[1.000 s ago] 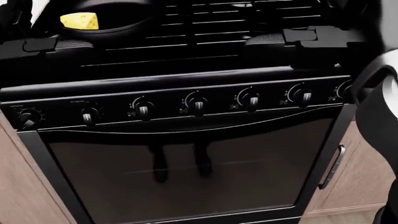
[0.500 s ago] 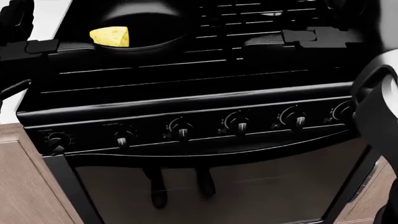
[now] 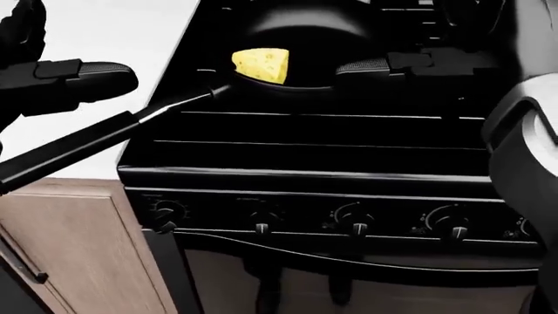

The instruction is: Pick the cheese from the pan and place it on the plate.

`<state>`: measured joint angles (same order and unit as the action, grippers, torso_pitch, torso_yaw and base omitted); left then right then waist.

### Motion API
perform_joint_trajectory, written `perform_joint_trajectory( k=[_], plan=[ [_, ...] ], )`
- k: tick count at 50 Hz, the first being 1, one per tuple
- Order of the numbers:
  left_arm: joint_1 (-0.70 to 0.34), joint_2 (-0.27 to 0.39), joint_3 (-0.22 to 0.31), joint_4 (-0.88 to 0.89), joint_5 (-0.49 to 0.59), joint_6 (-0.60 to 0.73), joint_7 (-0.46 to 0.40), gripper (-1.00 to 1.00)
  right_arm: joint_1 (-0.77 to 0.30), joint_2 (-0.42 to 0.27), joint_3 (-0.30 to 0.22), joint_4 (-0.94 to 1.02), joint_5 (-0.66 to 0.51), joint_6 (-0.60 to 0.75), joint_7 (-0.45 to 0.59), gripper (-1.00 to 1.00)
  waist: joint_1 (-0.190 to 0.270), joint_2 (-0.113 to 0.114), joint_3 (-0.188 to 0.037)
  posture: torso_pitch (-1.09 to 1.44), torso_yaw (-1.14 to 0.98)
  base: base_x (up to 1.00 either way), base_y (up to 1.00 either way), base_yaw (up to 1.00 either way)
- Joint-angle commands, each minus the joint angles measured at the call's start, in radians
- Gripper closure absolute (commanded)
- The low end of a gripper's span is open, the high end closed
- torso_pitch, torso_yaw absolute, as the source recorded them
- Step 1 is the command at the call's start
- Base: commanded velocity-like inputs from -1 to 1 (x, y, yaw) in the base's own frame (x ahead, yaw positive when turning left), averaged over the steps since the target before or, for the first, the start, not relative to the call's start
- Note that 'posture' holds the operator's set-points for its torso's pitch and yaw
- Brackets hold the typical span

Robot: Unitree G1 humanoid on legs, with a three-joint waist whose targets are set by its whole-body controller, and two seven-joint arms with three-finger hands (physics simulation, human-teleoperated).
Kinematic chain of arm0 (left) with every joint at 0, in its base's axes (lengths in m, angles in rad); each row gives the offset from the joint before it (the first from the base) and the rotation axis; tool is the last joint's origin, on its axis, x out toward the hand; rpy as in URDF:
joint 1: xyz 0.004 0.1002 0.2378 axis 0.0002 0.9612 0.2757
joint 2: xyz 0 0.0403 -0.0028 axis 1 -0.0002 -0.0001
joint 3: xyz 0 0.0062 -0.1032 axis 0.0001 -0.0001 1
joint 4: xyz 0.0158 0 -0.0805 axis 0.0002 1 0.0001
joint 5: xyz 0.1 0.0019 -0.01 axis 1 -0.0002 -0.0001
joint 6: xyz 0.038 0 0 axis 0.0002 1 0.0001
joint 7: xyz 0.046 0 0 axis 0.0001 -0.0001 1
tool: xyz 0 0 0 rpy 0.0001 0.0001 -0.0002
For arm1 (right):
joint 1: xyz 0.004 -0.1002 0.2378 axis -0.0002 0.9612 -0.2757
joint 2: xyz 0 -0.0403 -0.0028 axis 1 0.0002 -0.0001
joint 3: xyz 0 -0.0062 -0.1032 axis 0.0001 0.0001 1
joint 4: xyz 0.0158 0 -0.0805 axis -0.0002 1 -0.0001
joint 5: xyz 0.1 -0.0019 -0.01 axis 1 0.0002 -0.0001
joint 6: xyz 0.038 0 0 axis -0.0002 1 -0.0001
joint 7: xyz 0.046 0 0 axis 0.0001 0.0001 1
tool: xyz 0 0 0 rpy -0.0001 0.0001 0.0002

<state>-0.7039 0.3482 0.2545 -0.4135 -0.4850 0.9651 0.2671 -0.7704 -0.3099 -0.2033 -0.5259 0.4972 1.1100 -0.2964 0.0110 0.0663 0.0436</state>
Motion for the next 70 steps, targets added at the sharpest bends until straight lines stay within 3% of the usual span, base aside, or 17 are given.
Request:
perform_joint_trajectory(
  k=[1, 11, 14, 15, 17, 21, 24, 25, 34, 35, 37, 38, 39, 43, 44, 49, 70],
  plan=[
    [-0.041, 0.008, -0.002, -0.033, -0.005, -0.034, -0.006, -1.00, -0.034, -0.017, -0.026, -0.030, -0.010, -0.040, -0.004, -1.00, -0.007, 0.000, -0.035, 0.00, 0.00, 0.09, 0.23, 0.00],
    [-0.041, 0.007, -0.003, -0.035, -0.006, -0.032, -0.005, -1.00, -0.036, -0.019, -0.025, -0.034, -0.009, -0.036, -0.006, -1.00, -0.002, -0.076, -0.029, 0.00, 0.00, 0.09, 0.23, 0.00],
    [-0.039, 0.006, -0.005, -0.034, -0.004, -0.035, -0.006, -1.00, -0.031, -0.019, -0.023, -0.030, -0.014, -0.043, -0.001, -1.00, 0.004, -0.124, -0.038, 0.00, 0.00, 0.08, 0.23, 0.00],
    [-0.039, 0.006, -0.005, -0.034, -0.003, -0.035, -0.006, -1.00, -0.031, -0.018, -0.022, -0.030, -0.016, -0.044, -0.001, -1.00, -0.001, -0.088, -0.030, 0.00, 0.00, 0.09, 0.22, 0.00],
    [-0.037, 0.005, -0.006, -0.031, -0.001, -0.039, -0.009, -1.00, -0.031, -0.018, -0.016, -0.030, -0.020, -0.042, 0.001, -1.00, 0.001, -0.119, -0.026, 0.00, 0.00, 0.02, 0.09, 0.00],
    [-0.040, 0.004, -0.005, -0.035, -0.002, -0.032, -0.007, -1.00, -0.033, -0.013, -0.016, -0.030, -0.028, -0.036, 0.005, -1.00, -0.001, -0.096, -0.002, 0.00, 0.00, 0.00, 0.00, 0.00],
    [-0.037, 0.002, -0.007, -0.033, 0.000, -0.036, -0.008, -1.00, -0.033, -0.011, -0.017, -0.031, -0.032, -0.035, 0.007, -1.00, -0.014, -0.030, -0.007, 0.00, 0.00, 0.00, 0.00, 0.00],
    [-0.037, 0.002, -0.007, -0.033, 0.000, -0.036, -0.009, -1.00, -0.034, -0.010, -0.017, -0.031, -0.033, -0.034, 0.007, -1.00, -0.013, -0.064, 0.002, 0.00, 0.00, 0.00, 0.00, 0.00],
    [-0.036, 0.002, -0.007, -0.030, 0.003, -0.039, -0.012, -1.00, -0.035, -0.002, -0.022, -0.025, -0.037, -0.019, 0.008, -1.00, -0.002, -0.078, -0.023, 0.00, 0.00, 0.00, 0.00, 0.00],
    [-0.037, 0.002, -0.007, -0.031, 0.004, -0.038, -0.012, -1.00, -0.035, 0.000, -0.020, -0.027, -0.035, -0.020, 0.008, -1.00, -0.002, -0.074, -0.045, 0.00, 0.00, 0.00, -0.42, 0.00],
    [-0.035, 0.002, -0.007, -0.028, 0.005, -0.042, -0.015, -1.00, -0.034, -0.001, -0.018, -0.025, -0.036, -0.023, 0.010, -1.00, -0.009, -0.007, -0.026, 0.00, 0.00, 0.00, -0.86, 0.00],
    [-0.035, 0.002, -0.007, -0.027, 0.006, -0.042, -0.015, -1.00, -0.033, -0.001, -0.019, -0.025, -0.037, -0.027, 0.011, -1.00, -0.004, -0.002, -0.026, 0.00, 0.00, 0.01, -0.51, 0.00],
    [-0.036, 0.001, -0.008, -0.029, 0.006, -0.040, -0.014, -1.00, -0.033, -0.001, -0.019, -0.024, -0.037, -0.029, 0.011, -1.00, 0.000, -0.002, -0.018, 0.00, 0.00, 0.00, 0.00, 0.00],
    [-0.038, 0.000, -0.008, -0.031, 0.006, -0.038, -0.013, -1.00, -0.034, -0.002, -0.013, -0.031, -0.039, -0.025, 0.011, -1.00, 0.012, -0.136, 0.000, 0.00, 0.00, 0.00, 0.00, 0.00],
    [-0.040, -0.001, -0.008, -0.035, 0.004, -0.033, -0.011, -1.00, -0.032, -0.003, -0.010, -0.031, -0.041, -0.027, 0.016, -1.00, 0.006, -0.100, 0.013, 0.00, 0.00, 0.00, 0.00, 0.00],
    [-0.038, -0.002, -0.009, -0.035, 0.005, -0.034, -0.010, -1.00, -0.029, -0.001, -0.006, -0.033, -0.047, -0.027, 0.028, -1.00, -0.013, -0.033, -0.015, 0.00, 0.00, 0.00, 0.00, 0.00],
    [-0.042, 0.004, -0.001, -0.038, -0.009, -0.031, -0.006, -1.00, -0.176, -0.031, 0.062, 0.217, -0.167, -0.094, 0.190, -1.00, -0.010, -0.061, -0.028, 0.00, 0.00, 0.00, 0.00, 0.00]
  ],
)
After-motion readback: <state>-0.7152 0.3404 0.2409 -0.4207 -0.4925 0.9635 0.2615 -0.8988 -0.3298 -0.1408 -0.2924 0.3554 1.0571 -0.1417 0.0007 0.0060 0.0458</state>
